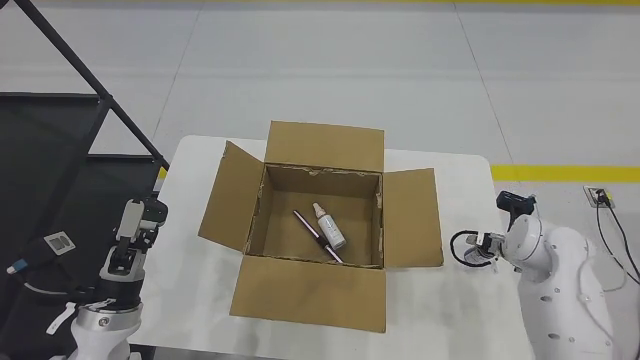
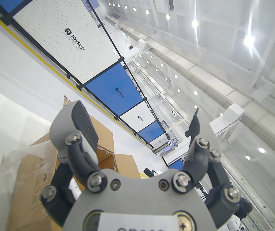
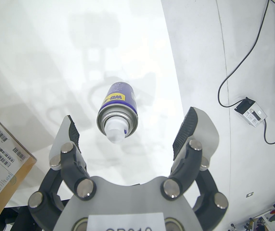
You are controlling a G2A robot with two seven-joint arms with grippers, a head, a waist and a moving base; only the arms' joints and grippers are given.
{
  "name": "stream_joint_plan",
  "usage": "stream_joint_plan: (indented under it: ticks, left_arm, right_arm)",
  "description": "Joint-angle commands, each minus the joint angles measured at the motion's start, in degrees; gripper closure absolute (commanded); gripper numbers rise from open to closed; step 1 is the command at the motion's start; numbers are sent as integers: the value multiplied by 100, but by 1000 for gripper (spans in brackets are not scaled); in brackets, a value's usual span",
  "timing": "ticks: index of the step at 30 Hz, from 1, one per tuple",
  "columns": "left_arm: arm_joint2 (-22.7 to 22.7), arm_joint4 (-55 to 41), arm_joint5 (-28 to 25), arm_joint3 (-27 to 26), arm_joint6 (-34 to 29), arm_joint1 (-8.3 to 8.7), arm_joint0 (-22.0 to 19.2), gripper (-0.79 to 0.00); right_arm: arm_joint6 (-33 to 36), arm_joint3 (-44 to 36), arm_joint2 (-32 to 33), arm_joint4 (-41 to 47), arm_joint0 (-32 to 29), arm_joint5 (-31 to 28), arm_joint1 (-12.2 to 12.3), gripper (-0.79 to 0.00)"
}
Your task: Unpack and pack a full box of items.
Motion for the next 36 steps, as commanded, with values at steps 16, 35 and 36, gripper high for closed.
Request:
stream_joint_plan:
  ticks: [16,35,36]
  left_arm:
    - [0,0,0,0,0,0,0,-785]
    - [0,0,0,0,0,0,0,-785]
    - [0,0,0,0,0,0,0,-785]
  right_arm:
    - [-186,390,205,767,108,-654,76,-342]
    - [-346,-2029,-31,1119,-363,-318,109,0]
    - [-381,-2176,-87,1162,-368,-303,104,0]
